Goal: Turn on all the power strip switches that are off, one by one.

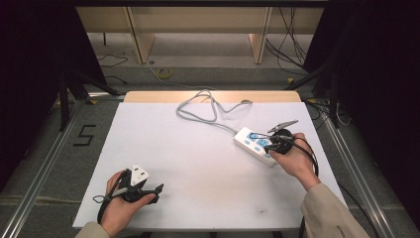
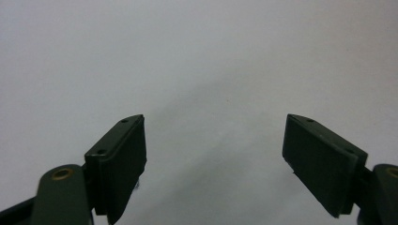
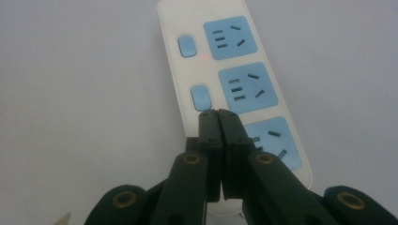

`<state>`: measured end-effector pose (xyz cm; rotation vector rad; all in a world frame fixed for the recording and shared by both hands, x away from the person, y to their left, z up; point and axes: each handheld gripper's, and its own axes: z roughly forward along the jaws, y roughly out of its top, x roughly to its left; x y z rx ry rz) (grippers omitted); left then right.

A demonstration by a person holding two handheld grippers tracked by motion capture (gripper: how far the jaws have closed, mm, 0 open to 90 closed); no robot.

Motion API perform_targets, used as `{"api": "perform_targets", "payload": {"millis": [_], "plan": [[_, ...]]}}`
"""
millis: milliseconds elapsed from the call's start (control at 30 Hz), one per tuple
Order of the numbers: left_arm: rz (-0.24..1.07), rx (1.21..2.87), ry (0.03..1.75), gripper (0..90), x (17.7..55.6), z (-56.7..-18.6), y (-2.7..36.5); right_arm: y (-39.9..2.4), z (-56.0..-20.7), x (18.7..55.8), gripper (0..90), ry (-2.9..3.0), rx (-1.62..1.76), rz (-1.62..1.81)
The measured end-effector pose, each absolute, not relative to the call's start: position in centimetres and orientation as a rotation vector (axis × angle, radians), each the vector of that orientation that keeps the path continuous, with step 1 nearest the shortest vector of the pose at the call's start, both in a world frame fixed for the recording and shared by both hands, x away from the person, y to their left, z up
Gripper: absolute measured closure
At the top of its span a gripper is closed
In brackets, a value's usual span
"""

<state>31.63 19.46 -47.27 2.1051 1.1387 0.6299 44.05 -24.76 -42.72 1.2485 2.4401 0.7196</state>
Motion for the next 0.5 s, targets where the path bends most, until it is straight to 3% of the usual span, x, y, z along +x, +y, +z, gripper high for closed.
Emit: {"api": "perform_targets", "payload": {"millis": [500], "plan": [[0.624,2.109,1.14,22.1,31.62,-47.3,19.46,-24.8,-43.07,43.05,86.1,2.438,1.231,0.777]]}}
